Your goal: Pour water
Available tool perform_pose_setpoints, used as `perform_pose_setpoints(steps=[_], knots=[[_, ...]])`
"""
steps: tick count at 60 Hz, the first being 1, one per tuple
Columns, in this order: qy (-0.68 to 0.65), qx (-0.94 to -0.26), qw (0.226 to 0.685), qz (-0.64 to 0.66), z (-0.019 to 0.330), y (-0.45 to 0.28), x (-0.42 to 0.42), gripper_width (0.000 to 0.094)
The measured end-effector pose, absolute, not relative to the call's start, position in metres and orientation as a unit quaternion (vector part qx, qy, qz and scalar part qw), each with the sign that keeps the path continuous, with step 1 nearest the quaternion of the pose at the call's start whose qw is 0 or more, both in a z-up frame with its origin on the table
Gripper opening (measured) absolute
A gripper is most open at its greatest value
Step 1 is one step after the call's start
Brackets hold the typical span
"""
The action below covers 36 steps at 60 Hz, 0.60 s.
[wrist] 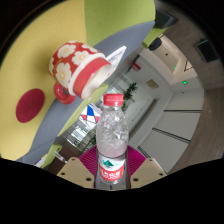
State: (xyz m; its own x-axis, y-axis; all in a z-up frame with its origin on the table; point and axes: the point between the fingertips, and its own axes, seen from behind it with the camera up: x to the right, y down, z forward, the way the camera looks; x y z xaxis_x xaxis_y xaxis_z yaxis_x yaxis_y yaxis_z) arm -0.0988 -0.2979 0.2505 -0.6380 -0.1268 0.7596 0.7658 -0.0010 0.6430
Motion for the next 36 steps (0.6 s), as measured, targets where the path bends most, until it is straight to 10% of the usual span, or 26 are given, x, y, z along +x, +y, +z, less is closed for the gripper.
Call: perform_pose_setpoints(steps=[17,36], knots=[[-0.616,-0.271,0.374,-0.638,0.261,-0.303,-0.11,0.0352],[-0.354,-0.579,0.646,-0.35,0.341,-0.335,-0.1,0.0353]])
